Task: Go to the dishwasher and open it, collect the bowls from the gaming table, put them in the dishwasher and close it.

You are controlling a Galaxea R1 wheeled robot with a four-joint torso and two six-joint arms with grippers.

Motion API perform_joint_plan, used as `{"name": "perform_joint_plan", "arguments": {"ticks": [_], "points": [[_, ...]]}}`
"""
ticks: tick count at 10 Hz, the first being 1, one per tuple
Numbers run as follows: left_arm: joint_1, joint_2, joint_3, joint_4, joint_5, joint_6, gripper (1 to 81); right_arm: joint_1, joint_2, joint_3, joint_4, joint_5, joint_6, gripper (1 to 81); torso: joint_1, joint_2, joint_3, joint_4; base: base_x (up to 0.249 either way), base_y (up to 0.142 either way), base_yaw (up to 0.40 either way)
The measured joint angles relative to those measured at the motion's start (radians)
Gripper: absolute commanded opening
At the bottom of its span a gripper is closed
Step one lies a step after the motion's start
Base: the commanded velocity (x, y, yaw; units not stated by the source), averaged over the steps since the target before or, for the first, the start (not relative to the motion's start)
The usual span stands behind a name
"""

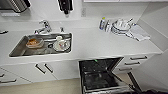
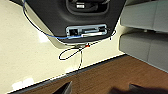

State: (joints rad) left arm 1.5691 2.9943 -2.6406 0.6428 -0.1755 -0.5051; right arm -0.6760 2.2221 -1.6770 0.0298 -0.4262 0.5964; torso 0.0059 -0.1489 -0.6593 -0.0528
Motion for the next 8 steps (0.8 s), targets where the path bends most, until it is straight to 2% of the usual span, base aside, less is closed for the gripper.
{"name": "perform_joint_plan", "arguments": {"ticks": [2, 4, 8], "points": [[0.0, -0.009, -0.005, -0.003, 0.001, 0.0, 81.1, -0.102, -0.014, 0.014, 0.0, -0.003, -0.001, 81.1, 0.008, -0.016, 0.0, 0.0, 0.0, 0.0, 0.0], [-0.001, -0.011, -0.005, -0.003, 0.003, 0.0, 81.1, -0.221, -0.024, 0.013, -0.001, 0.001, -0.009, 81.1, 0.045, -0.078, 0.0, 0.0, 0.0, 0.0, 0.0], [-0.003, -0.011, -0.007, -0.003, 0.004, 0.0, 81.1, -0.395, 0.041, -0.046, -0.003, 0.079, -0.021, 81.1, 0.138, -0.229, 0.001, 0.0, 0.0, 0.0, 0.0]]}}
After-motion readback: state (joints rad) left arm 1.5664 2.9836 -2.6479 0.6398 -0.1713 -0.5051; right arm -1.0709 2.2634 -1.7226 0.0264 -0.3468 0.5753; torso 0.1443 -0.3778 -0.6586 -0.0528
